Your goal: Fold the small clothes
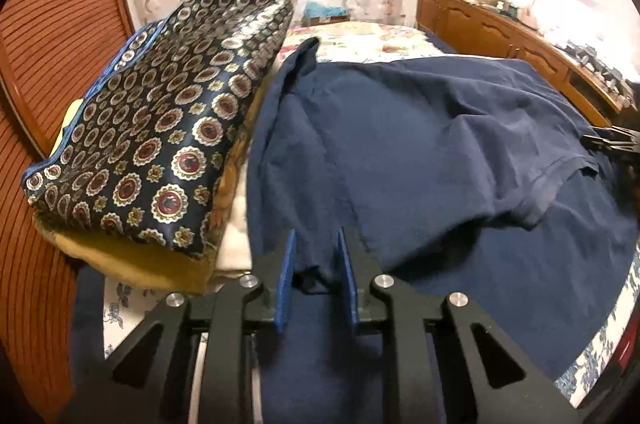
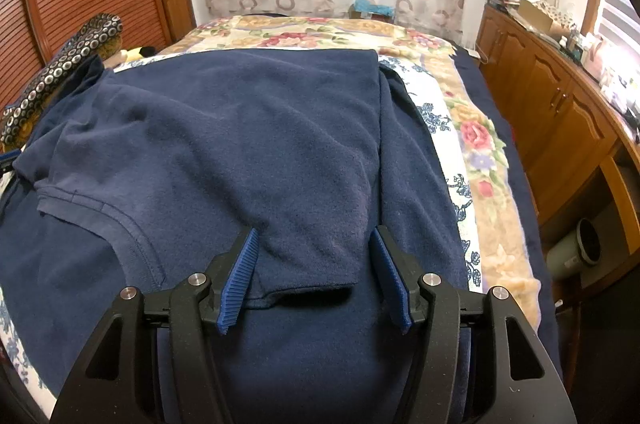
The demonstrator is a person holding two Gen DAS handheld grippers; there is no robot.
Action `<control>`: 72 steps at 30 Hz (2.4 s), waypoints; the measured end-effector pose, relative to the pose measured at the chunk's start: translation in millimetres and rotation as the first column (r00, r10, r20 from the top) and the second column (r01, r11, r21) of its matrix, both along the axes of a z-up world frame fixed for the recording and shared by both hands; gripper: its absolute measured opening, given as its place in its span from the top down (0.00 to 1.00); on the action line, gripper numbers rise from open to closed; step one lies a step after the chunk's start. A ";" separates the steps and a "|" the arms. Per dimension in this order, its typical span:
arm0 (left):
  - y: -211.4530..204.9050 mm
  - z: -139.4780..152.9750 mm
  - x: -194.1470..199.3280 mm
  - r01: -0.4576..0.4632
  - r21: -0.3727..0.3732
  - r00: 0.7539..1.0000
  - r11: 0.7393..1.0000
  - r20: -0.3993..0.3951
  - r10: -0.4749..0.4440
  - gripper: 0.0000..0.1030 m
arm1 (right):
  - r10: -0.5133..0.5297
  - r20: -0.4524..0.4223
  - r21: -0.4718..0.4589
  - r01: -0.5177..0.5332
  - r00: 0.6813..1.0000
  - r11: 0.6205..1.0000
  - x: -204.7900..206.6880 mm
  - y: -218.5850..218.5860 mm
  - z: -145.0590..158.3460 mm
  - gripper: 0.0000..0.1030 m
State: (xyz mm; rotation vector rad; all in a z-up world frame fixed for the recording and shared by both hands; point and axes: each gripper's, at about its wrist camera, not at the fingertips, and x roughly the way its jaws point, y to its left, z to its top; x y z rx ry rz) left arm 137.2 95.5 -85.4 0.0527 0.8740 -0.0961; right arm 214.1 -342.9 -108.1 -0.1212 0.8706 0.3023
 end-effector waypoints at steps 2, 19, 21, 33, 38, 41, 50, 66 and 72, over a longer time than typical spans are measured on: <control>3.6 -4.2 4.7 -0.009 -0.014 1.000 1.000 -0.026 0.008 0.80 | 0.000 0.000 0.001 0.000 1.000 1.000 -0.2 -0.9 -0.2 0.42; 14.7 33.4 -8.0 0.024 -0.186 0.998 0.982 0.069 -0.011 1.00 | 0.069 -0.011 0.088 -0.068 0.998 0.994 -8.2 -3.7 11.8 0.95; 13.3 41.4 -13.3 0.031 -0.199 0.996 0.979 0.091 -0.013 1.00 | 0.066 0.008 0.104 -0.066 0.998 0.992 -9.1 -7.2 17.2 0.96; 11.9 79.4 -63.2 0.078 -0.246 0.979 0.966 0.202 -0.027 1.00 | 0.117 0.092 0.164 -0.131 0.989 0.978 -56.9 -17.9 65.6 0.98; 21.2 88.0 -82.3 0.077 -0.268 0.974 0.960 0.227 -0.015 1.00 | 0.131 0.118 0.168 -0.149 0.984 0.974 -88.7 -26.4 86.3 0.98; 25.6 91.8 -94.3 0.079 -0.295 0.971 0.952 0.240 -0.006 1.00 | 0.124 0.138 0.177 -0.147 0.983 0.973 -102.3 -32.0 100.5 0.98; 41.3 63.9 -107.7 0.020 -0.309 0.984 0.951 0.174 0.036 1.00 | 0.118 0.091 0.137 -0.130 0.989 0.982 -123.1 -33.2 88.7 0.98; 29.9 17.0 -117.1 -0.026 -0.210 0.996 0.977 0.079 0.044 0.88 | 0.063 0.002 0.061 -0.063 0.998 0.996 -138.2 -33.3 34.9 0.75; 30.1 32.3 -119.1 -0.023 -0.209 0.992 0.978 0.120 0.049 0.60 | 0.049 0.091 0.036 -0.052 0.995 0.998 -146.3 -29.6 55.4 0.67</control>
